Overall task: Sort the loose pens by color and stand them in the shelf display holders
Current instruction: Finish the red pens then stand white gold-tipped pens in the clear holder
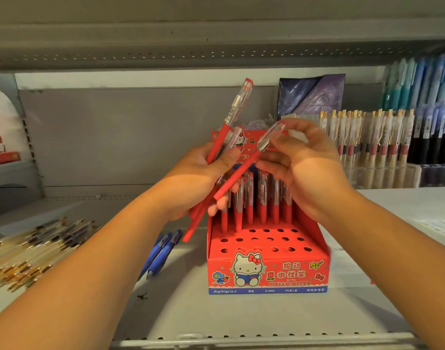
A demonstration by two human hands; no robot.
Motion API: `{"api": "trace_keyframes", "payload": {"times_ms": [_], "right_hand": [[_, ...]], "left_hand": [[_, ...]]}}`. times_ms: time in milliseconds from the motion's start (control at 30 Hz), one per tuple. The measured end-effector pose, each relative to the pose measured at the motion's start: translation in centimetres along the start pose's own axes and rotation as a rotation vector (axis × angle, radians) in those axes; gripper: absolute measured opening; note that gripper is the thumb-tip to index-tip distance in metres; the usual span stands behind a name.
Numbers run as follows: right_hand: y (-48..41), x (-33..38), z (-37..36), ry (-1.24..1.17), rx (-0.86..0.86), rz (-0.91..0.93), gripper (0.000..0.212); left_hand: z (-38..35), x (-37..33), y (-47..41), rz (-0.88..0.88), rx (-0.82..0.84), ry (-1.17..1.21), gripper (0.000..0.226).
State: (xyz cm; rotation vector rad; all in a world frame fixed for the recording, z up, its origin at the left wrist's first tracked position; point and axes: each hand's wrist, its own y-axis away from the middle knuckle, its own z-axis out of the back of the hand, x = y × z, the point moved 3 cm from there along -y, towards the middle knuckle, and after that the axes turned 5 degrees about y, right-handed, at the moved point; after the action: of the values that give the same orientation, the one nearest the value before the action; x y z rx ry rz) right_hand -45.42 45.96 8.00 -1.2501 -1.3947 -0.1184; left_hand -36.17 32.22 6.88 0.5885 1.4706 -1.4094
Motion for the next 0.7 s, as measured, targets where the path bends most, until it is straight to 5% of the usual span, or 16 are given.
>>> {"api": "trace_keyframes", "payload": {"times_ms": [167,433,700], "right_hand": [[-1.0,0.3,1.2,0.154,-0.100,0.078,0.019],[-1.6,-1.0,1.6,0.737,-0.015,0.178,0.040],[-0.8,-1.9,1.2,0.872,0.051,0.269,0.039]], "left_hand": [[0.2,-0.2,-0.2,-0.035,-0.010,-0.015,0.019],[0.4,0.0,-0.3,-0.002,0.026,0.064,0.018],[0.2,0.1,-0.4,-0.007,0.036,0.098,0.017]]}}
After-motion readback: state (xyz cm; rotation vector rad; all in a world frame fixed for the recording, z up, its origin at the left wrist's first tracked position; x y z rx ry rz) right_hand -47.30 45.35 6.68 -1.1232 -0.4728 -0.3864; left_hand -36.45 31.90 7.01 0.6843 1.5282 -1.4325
